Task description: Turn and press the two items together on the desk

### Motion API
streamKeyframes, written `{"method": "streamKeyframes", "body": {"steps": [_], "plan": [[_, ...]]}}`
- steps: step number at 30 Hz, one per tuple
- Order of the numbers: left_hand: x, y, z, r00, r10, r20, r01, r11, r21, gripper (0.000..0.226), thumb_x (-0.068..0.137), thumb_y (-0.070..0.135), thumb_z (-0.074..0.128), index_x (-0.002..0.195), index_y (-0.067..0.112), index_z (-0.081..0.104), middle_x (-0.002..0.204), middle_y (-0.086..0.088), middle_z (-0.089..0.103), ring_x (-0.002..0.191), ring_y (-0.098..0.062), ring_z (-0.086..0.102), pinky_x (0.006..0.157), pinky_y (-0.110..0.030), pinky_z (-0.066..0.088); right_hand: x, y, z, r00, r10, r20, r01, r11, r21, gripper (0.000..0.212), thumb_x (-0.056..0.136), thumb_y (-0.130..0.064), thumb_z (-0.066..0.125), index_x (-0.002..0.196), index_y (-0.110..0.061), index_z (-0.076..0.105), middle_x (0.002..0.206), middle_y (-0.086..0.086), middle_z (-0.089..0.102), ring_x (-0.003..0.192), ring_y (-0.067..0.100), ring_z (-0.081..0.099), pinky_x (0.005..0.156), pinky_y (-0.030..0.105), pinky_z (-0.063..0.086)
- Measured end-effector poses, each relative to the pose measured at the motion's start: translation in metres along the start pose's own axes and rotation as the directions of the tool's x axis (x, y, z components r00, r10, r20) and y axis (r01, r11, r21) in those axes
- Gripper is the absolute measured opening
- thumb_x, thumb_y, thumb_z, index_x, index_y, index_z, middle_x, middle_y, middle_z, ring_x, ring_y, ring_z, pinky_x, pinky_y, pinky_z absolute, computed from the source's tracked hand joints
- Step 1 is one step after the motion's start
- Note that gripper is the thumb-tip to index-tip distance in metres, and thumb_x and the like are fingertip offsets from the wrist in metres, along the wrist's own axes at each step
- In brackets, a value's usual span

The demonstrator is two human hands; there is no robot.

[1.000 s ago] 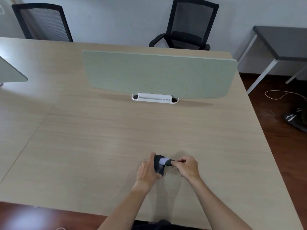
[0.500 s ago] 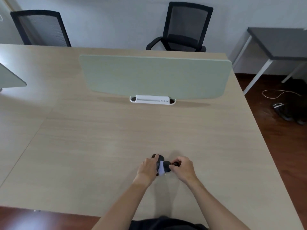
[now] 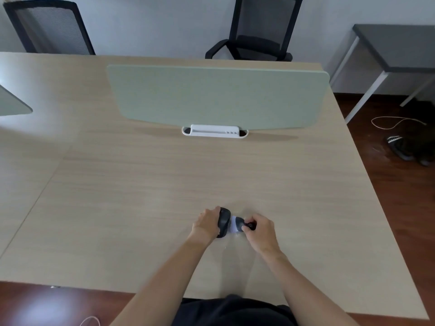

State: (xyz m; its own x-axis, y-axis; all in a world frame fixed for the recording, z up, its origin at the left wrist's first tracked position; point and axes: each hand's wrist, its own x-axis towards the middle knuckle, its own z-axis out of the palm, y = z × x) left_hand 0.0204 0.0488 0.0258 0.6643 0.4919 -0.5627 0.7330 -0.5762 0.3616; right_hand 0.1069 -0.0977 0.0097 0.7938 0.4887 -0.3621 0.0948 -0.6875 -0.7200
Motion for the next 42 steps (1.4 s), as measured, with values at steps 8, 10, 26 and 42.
{"method": "streamKeyframes", "body": {"steps": [8,10,26,42], "plan": [[0.005,0.000,-0.002,1.000,0.015,0.026,-0.016,0.999,0.042,0.041,0.080,0.000,0.054,0.118,0.012,0.048,0.109,-0.017,0.062,0.098,-0.037,0.062,0.070,-0.040,0.050,-0.004,-0.002,0.002,0.993,0.006,0.120,-0.023,0.990,0.137,0.004,0.069,-0.004,0.068,0.069,-0.007,0.065,0.067,-0.002,0.062,0.061,0.012,0.055,0.051,0.013,0.042],[0.007,0.001,-0.002,0.999,0.019,0.043,-0.022,0.998,0.067,0.042,0.081,0.000,0.054,0.121,0.011,0.047,0.113,-0.018,0.060,0.103,-0.038,0.061,0.075,-0.041,0.051,-0.005,-0.001,0.006,0.997,-0.009,0.076,0.001,0.995,0.101,0.006,0.073,-0.004,0.066,0.072,-0.010,0.063,0.071,-0.003,0.062,0.065,0.012,0.056,0.058,0.018,0.046],[0.005,0.004,-0.001,0.997,0.033,0.071,-0.055,0.942,0.331,0.037,0.090,0.005,0.057,0.125,-0.003,0.046,0.124,-0.017,0.057,0.112,-0.034,0.061,0.082,-0.036,0.049,-0.006,-0.010,0.009,0.995,0.009,-0.101,-0.005,0.999,0.040,0.010,0.079,-0.010,0.059,0.071,-0.013,0.053,0.069,0.000,0.059,0.066,0.020,0.056,0.059,0.034,0.047],[0.009,-0.019,-0.012,0.942,0.322,0.093,-0.335,0.883,0.329,0.062,0.088,-0.006,0.048,0.137,0.031,0.043,0.132,-0.006,0.046,0.114,-0.034,0.055,0.088,-0.040,0.051,-0.009,-0.009,0.004,0.993,0.013,-0.121,-0.002,0.996,0.086,0.011,0.074,-0.008,0.057,0.068,-0.014,0.050,0.066,0.001,0.057,0.059,0.017,0.048,0.055,0.037,0.046]]}}
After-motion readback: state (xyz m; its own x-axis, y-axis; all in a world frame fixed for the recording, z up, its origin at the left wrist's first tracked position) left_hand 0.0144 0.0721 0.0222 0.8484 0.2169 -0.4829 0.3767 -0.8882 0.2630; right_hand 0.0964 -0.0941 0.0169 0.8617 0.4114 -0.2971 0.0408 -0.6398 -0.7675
